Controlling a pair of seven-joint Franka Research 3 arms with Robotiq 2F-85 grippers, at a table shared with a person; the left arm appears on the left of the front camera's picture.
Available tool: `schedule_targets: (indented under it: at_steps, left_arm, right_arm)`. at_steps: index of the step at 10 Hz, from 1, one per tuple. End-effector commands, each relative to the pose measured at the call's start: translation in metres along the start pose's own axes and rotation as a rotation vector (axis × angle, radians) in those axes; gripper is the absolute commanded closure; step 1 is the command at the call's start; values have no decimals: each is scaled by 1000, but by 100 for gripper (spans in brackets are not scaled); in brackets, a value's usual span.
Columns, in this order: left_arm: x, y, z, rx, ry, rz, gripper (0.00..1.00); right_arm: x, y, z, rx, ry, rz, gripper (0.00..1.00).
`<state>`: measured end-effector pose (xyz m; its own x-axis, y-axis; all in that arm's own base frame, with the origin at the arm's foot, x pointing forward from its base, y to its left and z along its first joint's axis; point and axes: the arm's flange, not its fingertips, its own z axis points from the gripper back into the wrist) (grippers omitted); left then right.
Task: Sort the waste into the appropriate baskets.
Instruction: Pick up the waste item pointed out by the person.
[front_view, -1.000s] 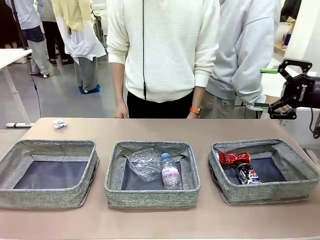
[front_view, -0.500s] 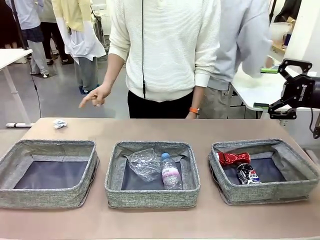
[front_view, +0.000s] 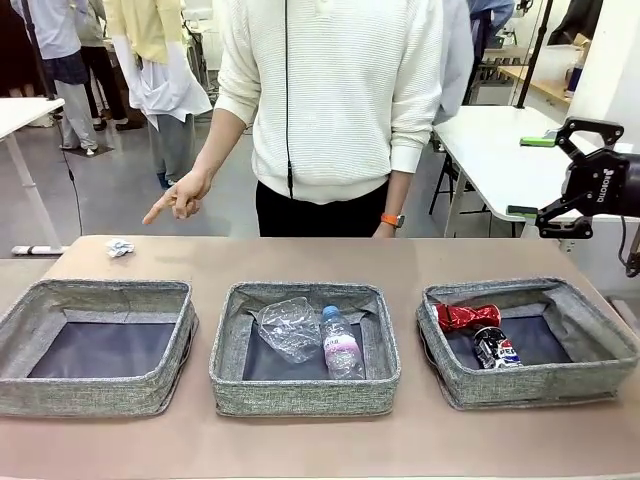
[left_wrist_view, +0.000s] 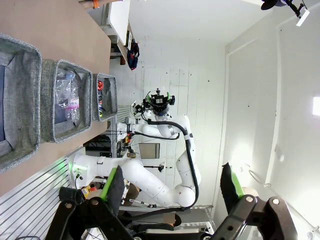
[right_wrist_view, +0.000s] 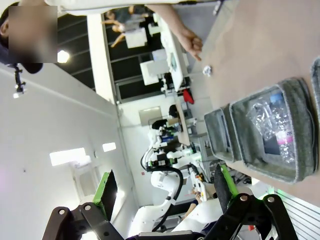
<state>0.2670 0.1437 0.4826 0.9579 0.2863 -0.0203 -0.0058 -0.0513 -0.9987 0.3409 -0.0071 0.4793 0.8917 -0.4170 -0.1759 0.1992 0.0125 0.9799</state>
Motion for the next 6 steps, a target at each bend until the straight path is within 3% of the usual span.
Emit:
schedule_targets:
  at_steps: [1,3,4,6]
  left_arm:
    - [-2,-3,-2,-24,-1,-13,0]
    - [0,0,0,0,0,0,0]
    - [12,-12,-9,205,-27,-54,0]
    - [85,-26,-49,816,-314,-120,0]
  right_arm:
    - [-5,2,4,-2,6,-17,0]
    - [-5,2,4,-2,6,-17,0]
    - [-5,2,4,-2,6,-17,0]
    - [-5,2,4,-2,6,-17,0]
